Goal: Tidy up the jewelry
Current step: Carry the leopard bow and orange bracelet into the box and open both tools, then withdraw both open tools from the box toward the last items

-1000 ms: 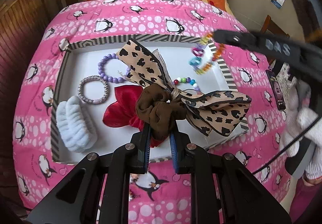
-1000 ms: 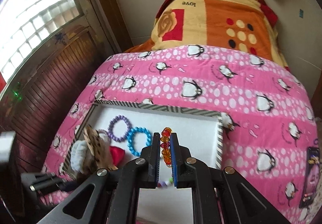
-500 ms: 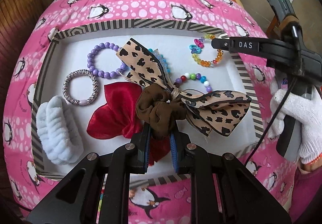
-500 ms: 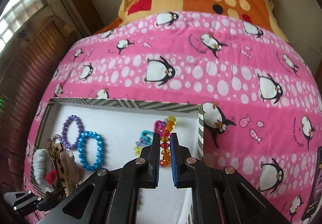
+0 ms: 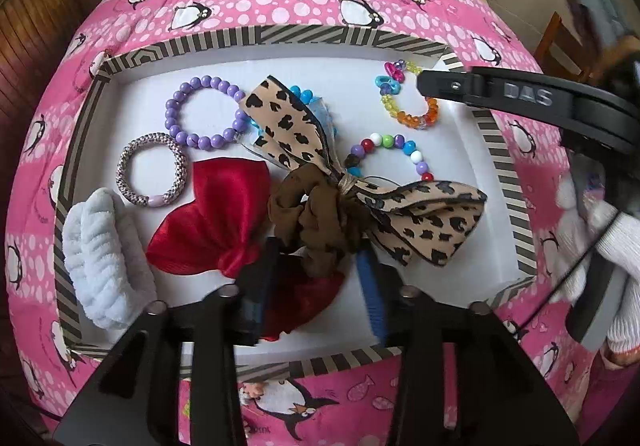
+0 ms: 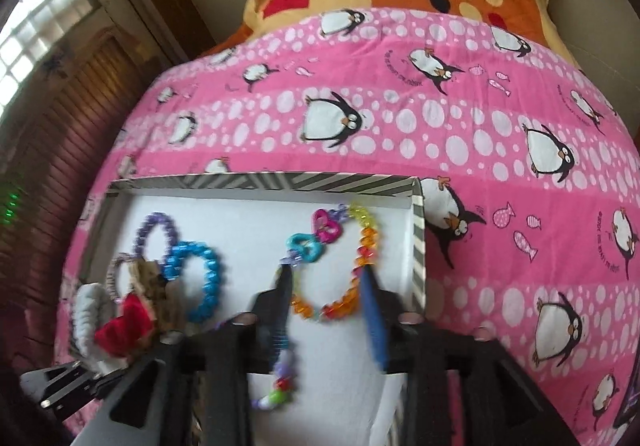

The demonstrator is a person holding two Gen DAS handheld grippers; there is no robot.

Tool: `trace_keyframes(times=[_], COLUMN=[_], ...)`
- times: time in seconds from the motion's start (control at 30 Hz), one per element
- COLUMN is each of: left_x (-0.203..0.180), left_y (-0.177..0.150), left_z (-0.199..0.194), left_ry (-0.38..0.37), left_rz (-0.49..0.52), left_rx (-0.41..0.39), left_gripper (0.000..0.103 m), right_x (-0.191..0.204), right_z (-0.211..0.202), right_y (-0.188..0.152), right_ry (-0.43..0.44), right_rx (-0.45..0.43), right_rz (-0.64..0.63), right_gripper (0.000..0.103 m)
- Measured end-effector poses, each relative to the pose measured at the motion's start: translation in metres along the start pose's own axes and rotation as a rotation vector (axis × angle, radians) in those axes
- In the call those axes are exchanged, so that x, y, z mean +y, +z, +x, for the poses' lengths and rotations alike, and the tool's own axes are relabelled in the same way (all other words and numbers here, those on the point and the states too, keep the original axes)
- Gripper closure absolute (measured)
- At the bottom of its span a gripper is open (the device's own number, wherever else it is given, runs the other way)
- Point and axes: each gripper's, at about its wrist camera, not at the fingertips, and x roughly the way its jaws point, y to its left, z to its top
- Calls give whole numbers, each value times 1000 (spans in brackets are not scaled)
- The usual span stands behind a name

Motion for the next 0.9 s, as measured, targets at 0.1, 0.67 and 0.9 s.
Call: trace_keyframes(times=[0.1,0.67,0.9], left_x=[0,15,17], left_y=[-4,-31,-54], left_z=[-10,-72,-88], left_ry=[-1,-114,-139], left_rz=[-2,-53,-68], left_rx=[-16,-96,-101], left_gripper=[50,25,25], right_x=[4,17,12], right_z=[-21,-120,-134], right_y=[-8,-80,-127], right_ry=[14,-24,-71], right_rx=[-33,-140,-119], right_rz=[-2,27,52], right_gripper=[67,62,62])
